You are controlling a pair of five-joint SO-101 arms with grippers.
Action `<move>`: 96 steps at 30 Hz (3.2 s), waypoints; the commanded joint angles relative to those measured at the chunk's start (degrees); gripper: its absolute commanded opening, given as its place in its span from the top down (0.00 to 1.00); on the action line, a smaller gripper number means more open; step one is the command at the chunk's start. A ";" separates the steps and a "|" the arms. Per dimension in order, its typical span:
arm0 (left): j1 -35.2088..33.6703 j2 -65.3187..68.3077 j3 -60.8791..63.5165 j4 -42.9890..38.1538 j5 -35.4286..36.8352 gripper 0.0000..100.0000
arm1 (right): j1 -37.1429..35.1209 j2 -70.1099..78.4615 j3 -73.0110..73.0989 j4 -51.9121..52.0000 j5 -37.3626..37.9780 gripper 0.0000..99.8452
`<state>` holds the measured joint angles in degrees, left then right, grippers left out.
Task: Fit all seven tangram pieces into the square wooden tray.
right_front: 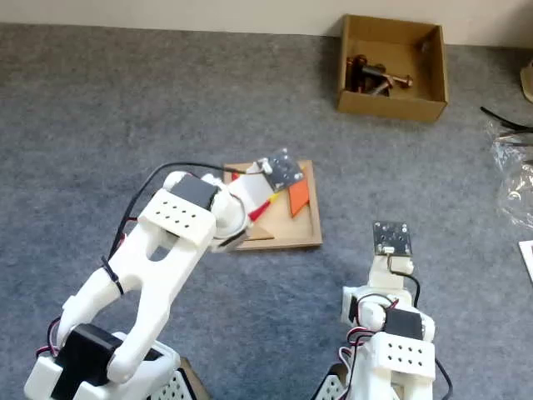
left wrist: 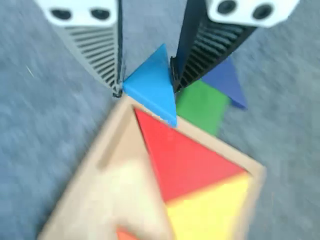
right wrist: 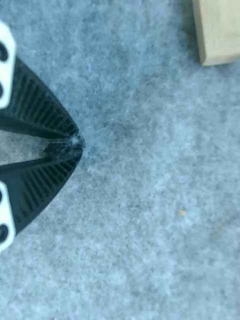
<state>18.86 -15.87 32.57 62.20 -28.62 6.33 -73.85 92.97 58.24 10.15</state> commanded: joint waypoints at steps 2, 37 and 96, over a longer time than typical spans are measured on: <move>1.01 -2.51 -3.65 -5.27 0.35 0.93 | 2.15 -0.04 1.80 0.92 -0.18 0.99; 8.48 53.23 -65.71 24.09 5.01 0.93 | 2.15 -0.04 1.80 0.92 -0.18 0.99; 7.25 53.14 -66.33 29.27 8.00 0.82 | 2.24 -0.04 1.80 0.92 -0.18 0.99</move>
<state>23.43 38.46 -30.99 90.07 -20.26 6.33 -73.85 92.97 58.24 10.15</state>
